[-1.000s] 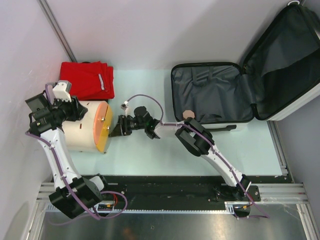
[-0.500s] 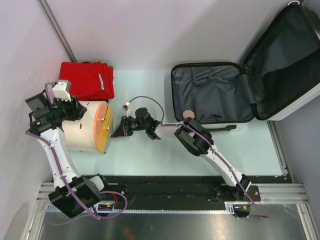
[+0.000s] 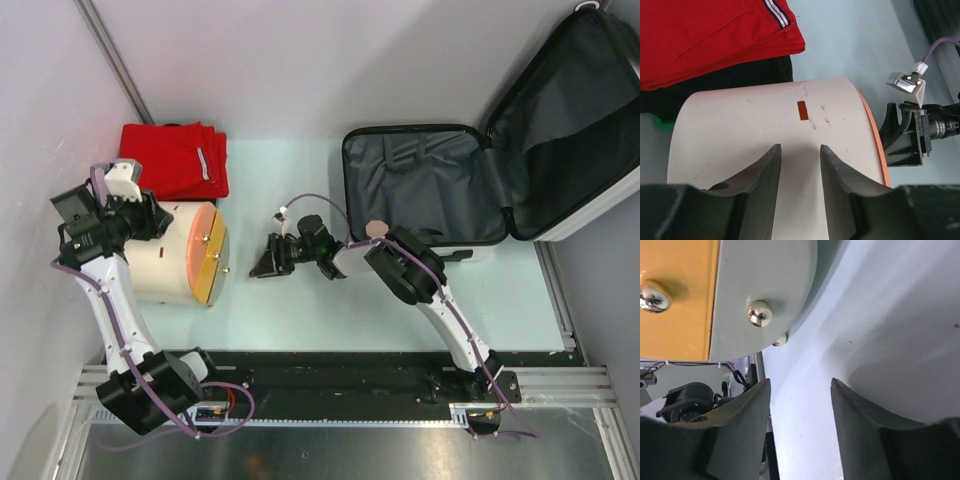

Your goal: Open, take out, and arrange the luggage

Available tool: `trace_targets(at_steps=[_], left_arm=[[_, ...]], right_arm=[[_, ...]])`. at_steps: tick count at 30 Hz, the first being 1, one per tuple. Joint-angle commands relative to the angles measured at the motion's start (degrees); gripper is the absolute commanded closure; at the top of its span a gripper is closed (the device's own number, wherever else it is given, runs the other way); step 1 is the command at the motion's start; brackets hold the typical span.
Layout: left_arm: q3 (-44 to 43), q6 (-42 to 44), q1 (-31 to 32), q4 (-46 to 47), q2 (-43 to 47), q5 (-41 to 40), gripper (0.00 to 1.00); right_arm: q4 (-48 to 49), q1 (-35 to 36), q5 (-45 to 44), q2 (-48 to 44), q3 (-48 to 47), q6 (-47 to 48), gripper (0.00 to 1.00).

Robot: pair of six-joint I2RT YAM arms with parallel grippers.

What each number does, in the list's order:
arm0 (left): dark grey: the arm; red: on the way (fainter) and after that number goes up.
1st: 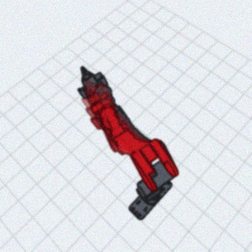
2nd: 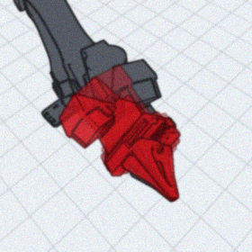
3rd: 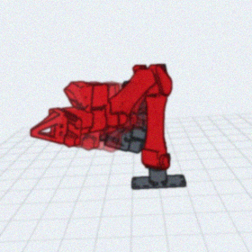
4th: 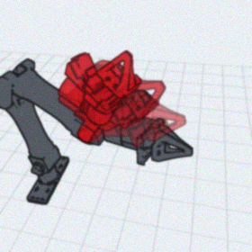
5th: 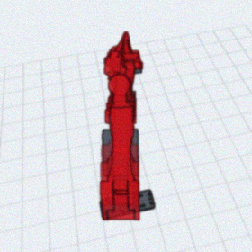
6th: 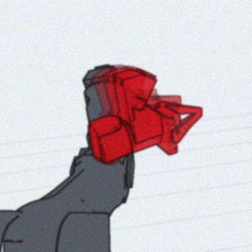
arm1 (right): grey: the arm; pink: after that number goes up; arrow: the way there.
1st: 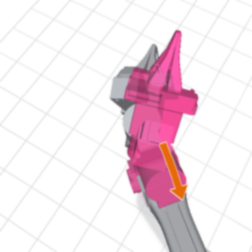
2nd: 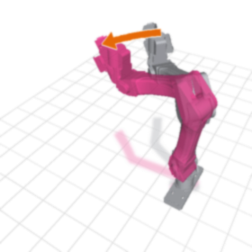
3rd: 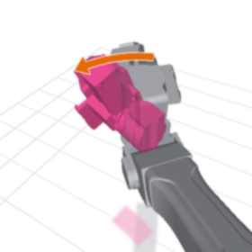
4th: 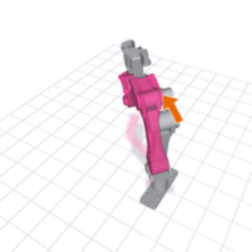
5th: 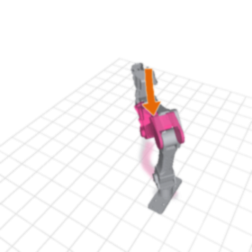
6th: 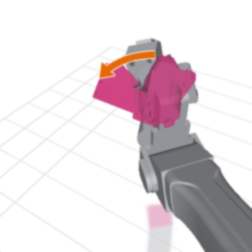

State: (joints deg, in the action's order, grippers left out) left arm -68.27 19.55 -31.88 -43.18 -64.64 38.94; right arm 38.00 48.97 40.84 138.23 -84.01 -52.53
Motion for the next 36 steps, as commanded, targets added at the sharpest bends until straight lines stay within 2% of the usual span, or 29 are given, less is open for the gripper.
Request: trace_targets(at_steps=[1, 11, 23, 36], left_arm=[[4.46, -0.13, 0.15, -17.03, -3.56, -8.09, 0.57], [4.37, -0.65, 0.06, -17.03, -3.39, -8.00, 0.57], [4.37, -0.65, 0.06, -17.03, -3.74, -7.56, 0.57], [4.46, -0.30, 0.06, -17.03, -3.39, -8.09, 0.57]], right_arm=[[2.52, 0.07, -0.41, -3.50, -2.47, 0.77, 0.40], [4.27, 2.71, 0.11, 5.46, -16.27, -4.15, 0.41], [5.42, 4.38, -0.06, 8.36, -17.59, -5.12, 0.42], [4.63, 4.47, -1.64, 10.56, -20.67, -4.51, 0.57]])
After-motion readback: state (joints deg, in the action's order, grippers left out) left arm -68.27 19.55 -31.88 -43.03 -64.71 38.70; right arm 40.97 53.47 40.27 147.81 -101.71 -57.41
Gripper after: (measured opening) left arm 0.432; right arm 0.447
